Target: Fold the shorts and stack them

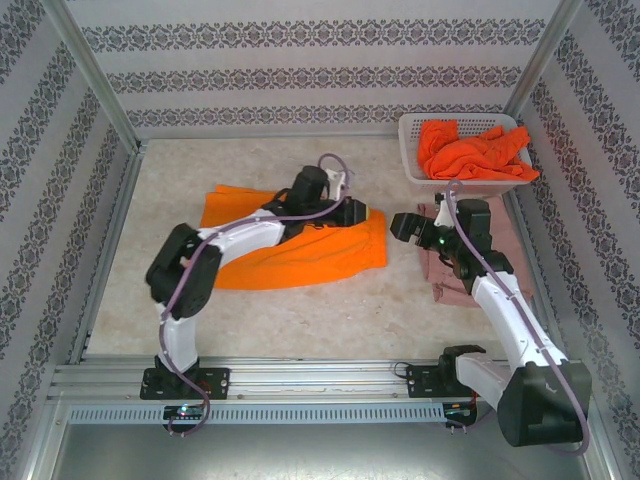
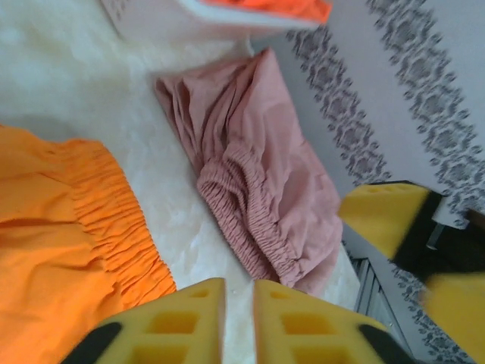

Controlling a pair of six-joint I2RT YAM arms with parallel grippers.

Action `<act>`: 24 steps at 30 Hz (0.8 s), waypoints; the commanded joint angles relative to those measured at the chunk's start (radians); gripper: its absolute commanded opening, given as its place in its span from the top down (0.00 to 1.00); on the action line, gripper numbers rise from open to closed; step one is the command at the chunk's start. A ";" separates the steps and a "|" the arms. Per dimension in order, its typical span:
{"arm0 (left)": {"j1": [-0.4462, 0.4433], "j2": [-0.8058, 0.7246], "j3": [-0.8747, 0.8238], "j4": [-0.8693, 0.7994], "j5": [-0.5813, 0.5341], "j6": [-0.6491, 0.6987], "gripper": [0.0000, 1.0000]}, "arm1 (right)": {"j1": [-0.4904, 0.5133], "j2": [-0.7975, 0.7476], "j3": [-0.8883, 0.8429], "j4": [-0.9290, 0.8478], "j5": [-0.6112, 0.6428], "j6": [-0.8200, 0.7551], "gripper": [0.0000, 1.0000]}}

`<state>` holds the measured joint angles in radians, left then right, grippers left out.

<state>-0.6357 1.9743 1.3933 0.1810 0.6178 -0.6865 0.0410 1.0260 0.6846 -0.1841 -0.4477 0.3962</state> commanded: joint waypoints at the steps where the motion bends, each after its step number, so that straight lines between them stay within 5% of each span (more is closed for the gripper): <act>1: -0.009 0.098 0.080 -0.021 0.014 -0.016 0.88 | -0.013 -0.025 -0.035 0.028 -0.001 -0.059 0.02; 9: -0.016 0.240 0.077 -0.029 -0.026 -0.012 0.93 | -0.018 0.091 -0.028 0.025 -0.079 -0.021 0.02; 24: 0.043 0.172 -0.254 0.223 -0.023 -0.096 0.94 | 0.013 0.509 0.097 0.073 -0.261 0.133 0.02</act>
<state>-0.6121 2.1578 1.1915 0.3981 0.6098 -0.7582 0.0376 1.5040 0.7452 -0.1429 -0.6682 0.4904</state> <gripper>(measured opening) 0.057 0.978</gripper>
